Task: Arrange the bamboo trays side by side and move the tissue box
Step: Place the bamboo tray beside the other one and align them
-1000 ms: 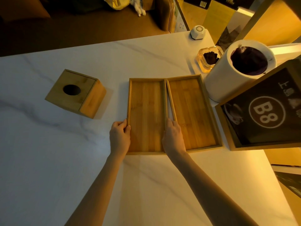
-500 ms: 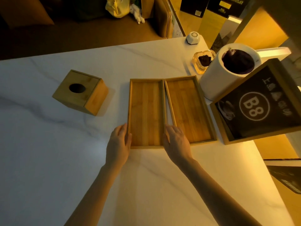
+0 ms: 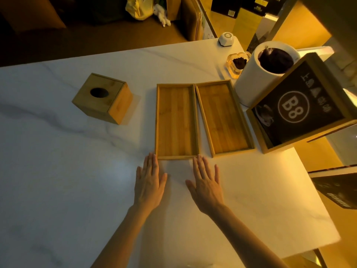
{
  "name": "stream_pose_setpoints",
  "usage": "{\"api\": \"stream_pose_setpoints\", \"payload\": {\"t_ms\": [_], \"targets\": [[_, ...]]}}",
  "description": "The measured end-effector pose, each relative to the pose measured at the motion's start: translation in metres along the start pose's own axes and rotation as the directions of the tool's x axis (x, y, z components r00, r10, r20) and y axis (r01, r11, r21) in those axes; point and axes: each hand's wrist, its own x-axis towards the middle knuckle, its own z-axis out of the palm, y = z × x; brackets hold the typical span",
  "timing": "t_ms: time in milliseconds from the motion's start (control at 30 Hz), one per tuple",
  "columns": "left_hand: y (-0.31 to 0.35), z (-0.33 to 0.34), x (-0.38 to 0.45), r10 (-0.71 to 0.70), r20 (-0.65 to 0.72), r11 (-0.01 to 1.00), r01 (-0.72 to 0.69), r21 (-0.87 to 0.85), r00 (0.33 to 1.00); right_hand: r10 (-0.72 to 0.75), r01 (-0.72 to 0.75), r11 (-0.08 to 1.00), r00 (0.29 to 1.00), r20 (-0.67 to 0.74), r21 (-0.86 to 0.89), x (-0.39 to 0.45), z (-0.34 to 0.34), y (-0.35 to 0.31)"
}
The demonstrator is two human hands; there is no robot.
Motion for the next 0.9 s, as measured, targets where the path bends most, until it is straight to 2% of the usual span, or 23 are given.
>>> {"api": "stream_pose_setpoints", "payload": {"t_ms": [433,733,900], "targets": [[0.009,0.016,-0.007,0.025,-0.019,0.999,-0.024,0.022,1.000,-0.017,0.020,0.995,1.000,0.023,-0.102,0.001,-0.005,0.019],[0.019,0.015,-0.010,0.021,0.013,0.999,-0.021,0.029,1.000,-0.064,0.066,0.995,0.997,0.035,-0.075,0.001,-0.005,0.033],[0.030,0.001,-0.003,-0.024,-0.060,0.998,0.020,-0.065,0.998,-0.088,0.088,0.993,0.996,0.000,-0.076,0.005,-0.011,0.035]]}}
